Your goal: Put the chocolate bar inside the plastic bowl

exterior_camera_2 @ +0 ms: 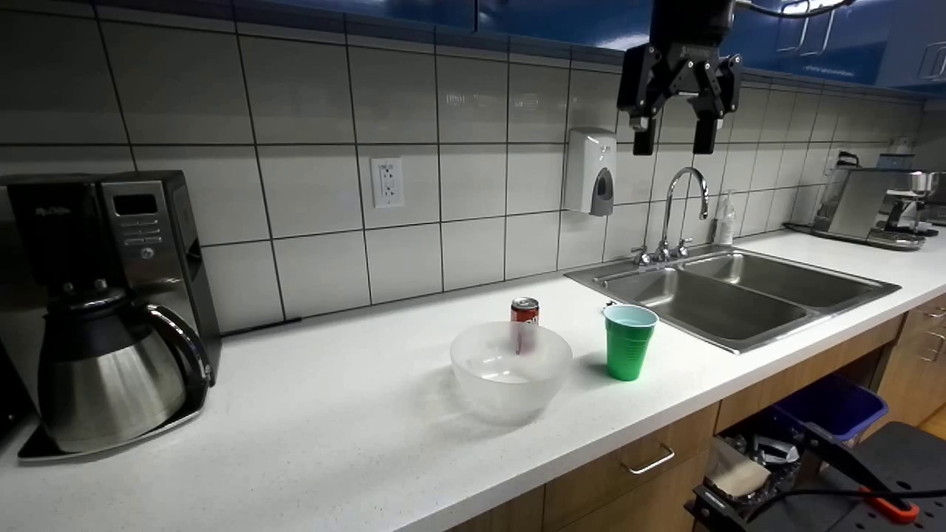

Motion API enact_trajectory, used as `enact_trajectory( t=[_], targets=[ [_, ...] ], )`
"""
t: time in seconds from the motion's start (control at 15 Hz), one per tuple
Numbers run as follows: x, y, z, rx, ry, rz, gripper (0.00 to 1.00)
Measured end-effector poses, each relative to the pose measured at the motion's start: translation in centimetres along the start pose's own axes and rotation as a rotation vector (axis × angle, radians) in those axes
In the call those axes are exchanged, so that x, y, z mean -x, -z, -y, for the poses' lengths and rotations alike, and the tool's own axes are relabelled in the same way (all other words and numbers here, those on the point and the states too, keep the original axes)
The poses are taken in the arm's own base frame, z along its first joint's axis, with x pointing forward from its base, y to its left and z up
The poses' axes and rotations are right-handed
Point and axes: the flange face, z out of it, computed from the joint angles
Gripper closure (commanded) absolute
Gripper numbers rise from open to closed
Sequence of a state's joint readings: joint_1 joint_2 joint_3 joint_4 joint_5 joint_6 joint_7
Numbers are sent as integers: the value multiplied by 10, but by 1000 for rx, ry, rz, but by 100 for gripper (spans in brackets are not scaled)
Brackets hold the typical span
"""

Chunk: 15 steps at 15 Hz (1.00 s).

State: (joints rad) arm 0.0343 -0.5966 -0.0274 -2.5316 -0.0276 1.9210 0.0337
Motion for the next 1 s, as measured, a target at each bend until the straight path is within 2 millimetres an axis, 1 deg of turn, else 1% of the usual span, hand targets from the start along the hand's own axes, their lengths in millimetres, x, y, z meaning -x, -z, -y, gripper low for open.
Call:
enact_trajectory(
  t=[0.2, 0.53, 0.73, 1.0],
  targets=[
    [-1, -8, -9, 8, -18, 12, 0],
    [-3, -20, -36, 26, -64, -6, 0],
    [-4, -28, -58, 51, -71, -32, 0],
    [-8, -40, -97, 70, -65, -61, 0]
  ],
)
